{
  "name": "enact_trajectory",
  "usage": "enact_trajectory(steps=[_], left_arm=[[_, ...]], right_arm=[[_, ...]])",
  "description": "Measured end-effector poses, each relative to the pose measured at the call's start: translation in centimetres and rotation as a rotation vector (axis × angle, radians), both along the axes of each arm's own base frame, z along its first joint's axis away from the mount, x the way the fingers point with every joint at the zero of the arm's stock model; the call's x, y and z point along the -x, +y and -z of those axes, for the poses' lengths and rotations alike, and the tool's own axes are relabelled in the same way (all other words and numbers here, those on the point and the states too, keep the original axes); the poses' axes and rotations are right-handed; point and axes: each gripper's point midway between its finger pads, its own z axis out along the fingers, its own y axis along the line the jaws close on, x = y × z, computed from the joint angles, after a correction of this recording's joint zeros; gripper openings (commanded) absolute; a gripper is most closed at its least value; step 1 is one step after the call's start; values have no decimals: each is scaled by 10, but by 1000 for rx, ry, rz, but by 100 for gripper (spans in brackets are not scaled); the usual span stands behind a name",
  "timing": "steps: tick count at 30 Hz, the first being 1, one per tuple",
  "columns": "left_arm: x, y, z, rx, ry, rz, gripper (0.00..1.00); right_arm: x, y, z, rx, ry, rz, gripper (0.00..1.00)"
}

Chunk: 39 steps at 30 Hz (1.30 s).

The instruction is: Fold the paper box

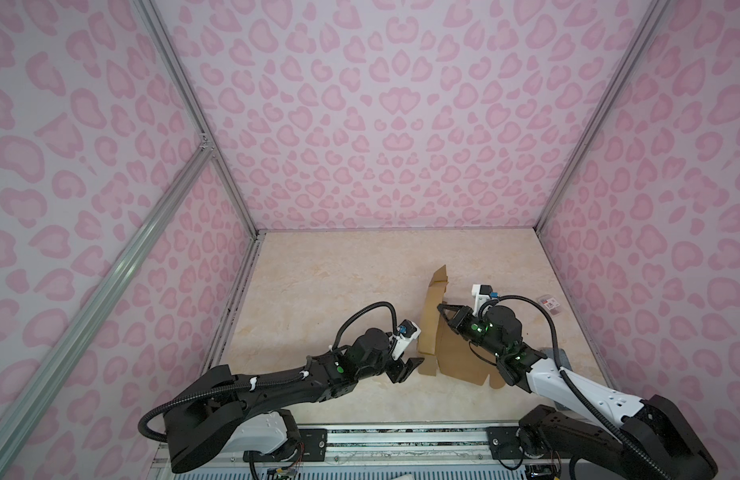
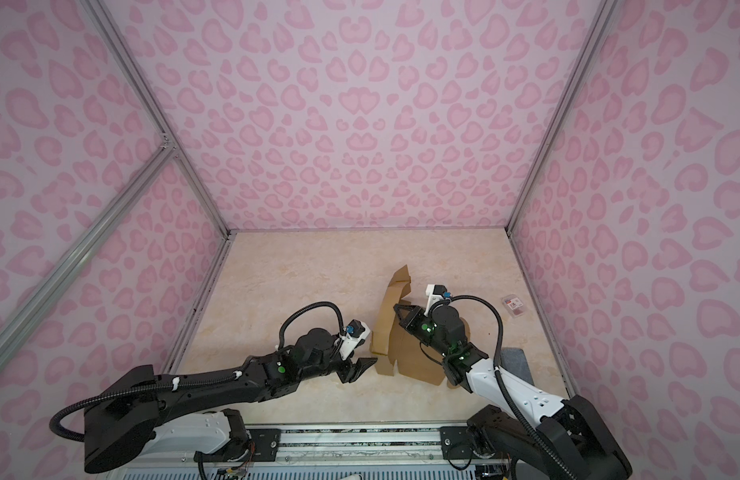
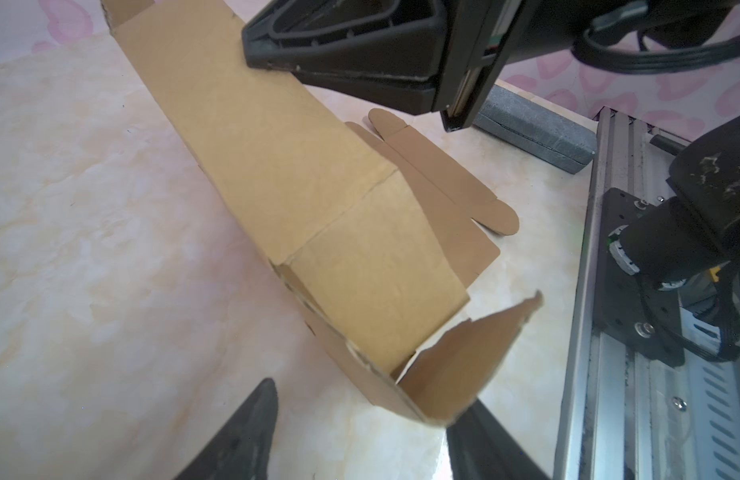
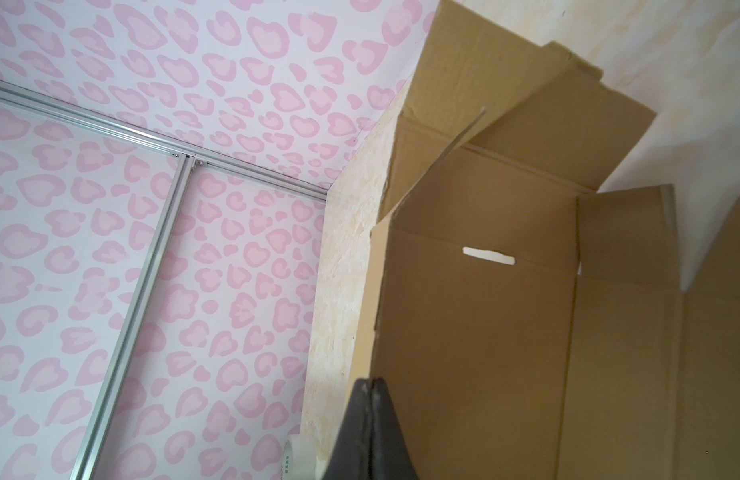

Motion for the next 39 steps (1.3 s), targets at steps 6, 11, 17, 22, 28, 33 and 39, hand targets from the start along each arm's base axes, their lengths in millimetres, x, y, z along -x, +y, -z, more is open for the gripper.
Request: enact_trajectory(steps=[6, 11, 17, 22, 28, 33, 39], left_arm=[[1, -9, -2, 11, 6, 25, 65], [5, -13, -4, 21, 10, 43, 63], [13, -18, -7, 46, 42, 59, 61], [18, -23, -7, 68, 73, 64, 59], [22, -30, -5, 74, 105, 72, 56], [26, -36, -5, 79, 127, 75, 53], [23, -37, -6, 91, 138, 48, 52]], right_arm=[[0, 0, -1, -1, -3, 1, 0], [-1, -2, -2, 1, -5, 14, 0], [1, -7, 1, 7, -2, 33, 0], [4, -8, 2, 9, -10, 48, 0], [8, -10, 2, 6, -21, 72, 0], [12, -12, -3, 2, -41, 88, 0], [12, -17, -7, 4, -52, 118, 0]])
